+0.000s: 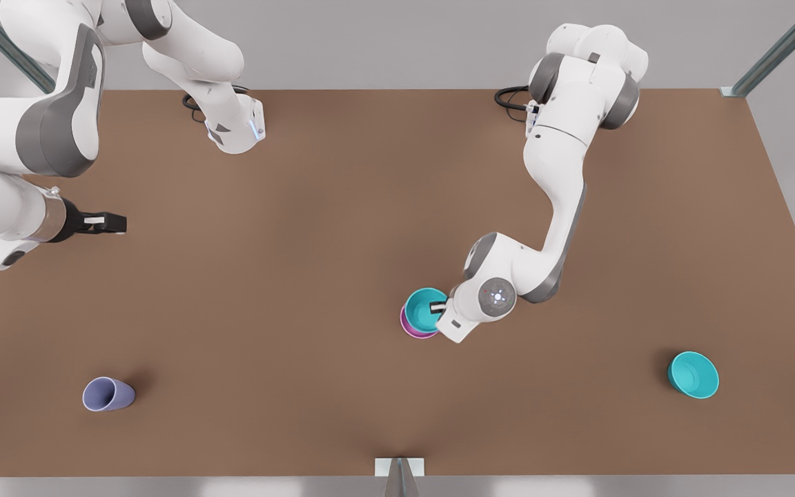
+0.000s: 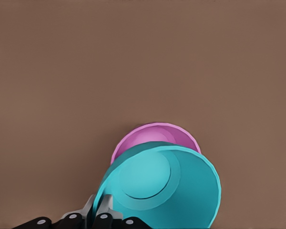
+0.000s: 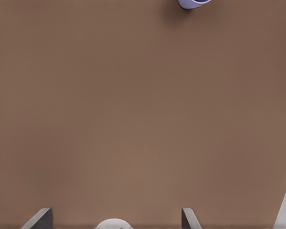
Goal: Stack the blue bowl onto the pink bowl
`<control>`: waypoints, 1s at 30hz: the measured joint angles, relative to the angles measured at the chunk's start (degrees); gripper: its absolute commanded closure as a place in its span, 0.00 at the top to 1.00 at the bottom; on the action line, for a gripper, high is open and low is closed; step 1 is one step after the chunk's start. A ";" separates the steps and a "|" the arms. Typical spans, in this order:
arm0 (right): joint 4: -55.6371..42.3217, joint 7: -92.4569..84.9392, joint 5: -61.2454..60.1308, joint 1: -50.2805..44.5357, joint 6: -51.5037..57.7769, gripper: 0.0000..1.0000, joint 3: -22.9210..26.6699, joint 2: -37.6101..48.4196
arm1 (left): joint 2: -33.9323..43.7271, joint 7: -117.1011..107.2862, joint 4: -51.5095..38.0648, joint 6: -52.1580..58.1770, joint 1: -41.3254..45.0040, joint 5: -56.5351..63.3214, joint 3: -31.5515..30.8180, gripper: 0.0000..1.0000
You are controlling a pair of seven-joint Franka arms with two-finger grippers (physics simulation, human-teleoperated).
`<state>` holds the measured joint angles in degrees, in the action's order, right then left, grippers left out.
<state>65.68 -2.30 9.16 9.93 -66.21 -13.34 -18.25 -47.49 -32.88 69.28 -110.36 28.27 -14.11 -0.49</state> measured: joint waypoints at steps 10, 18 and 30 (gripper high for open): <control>-0.01 -0.27 0.00 0.00 0.00 1.00 0.00 -0.01 | -0.39 -8.57 0.09 -1.36 0.04 -0.91 -0.71 0.21; -0.01 -0.38 0.00 0.00 0.00 1.00 0.00 -0.01 | 8.95 -10.88 0.94 6.39 0.24 0.40 9.18 1.00; -0.01 -0.49 0.00 0.00 0.00 1.00 0.00 -0.06 | 37.84 2.93 8.95 29.99 -16.05 14.62 1.11 1.00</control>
